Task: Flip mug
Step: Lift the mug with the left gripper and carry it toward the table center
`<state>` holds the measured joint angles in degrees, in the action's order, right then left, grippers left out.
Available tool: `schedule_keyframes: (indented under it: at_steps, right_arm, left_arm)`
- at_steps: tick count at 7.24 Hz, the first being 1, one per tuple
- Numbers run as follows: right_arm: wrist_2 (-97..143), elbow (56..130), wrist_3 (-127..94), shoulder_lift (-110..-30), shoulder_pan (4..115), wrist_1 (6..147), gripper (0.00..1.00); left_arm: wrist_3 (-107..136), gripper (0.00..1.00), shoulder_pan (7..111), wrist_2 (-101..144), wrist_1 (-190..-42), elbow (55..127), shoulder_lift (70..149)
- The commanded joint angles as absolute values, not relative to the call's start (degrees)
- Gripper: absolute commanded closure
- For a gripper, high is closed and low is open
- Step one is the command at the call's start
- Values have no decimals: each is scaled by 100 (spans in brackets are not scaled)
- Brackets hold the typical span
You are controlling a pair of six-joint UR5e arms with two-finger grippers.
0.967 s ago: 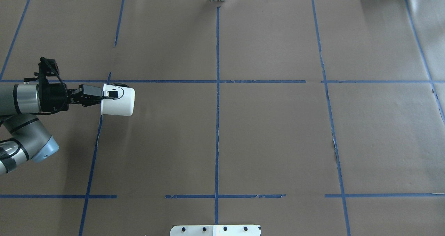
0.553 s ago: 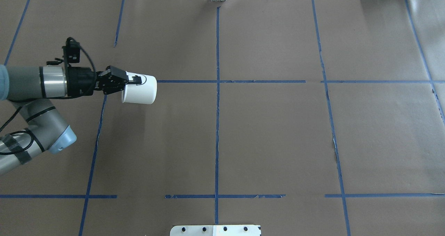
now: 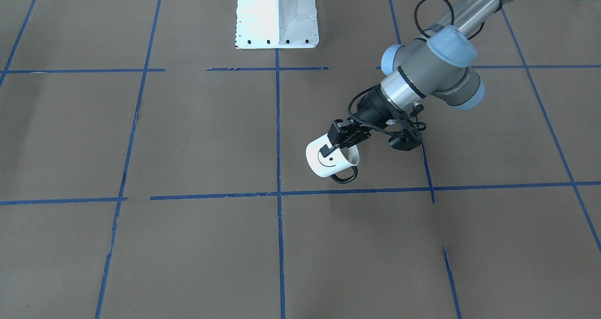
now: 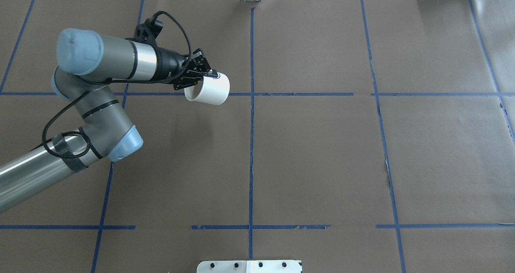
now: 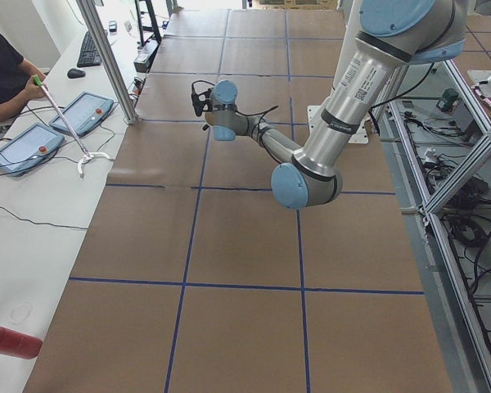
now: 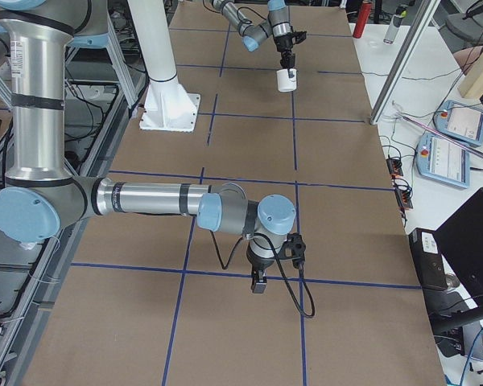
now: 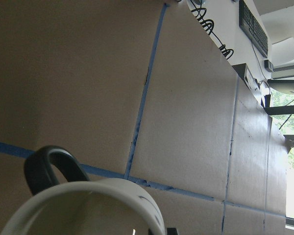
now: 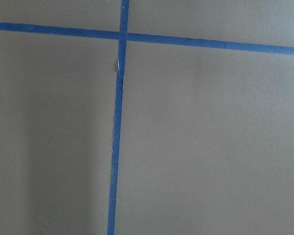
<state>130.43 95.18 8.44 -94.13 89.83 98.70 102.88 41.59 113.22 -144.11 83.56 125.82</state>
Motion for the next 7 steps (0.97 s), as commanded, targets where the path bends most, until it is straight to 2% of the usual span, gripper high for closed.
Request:
schedule_keyframes:
  at_steps: [1,3,7]
  right_arm:
    - [13043,9519,844,-9413,8982,9870,0]
    - [13043,9519,844,-9413,8982,9870,0]
    - [13043,9519,844,-9413,8982,9870,0]
  left_arm:
    - [9665,100,3589,10777,-12401,8359,13313]
    - [8633,100,3184,10418,-10458,8114,14173]
    - [8578,100,2830,9879,-8890,7130,15247]
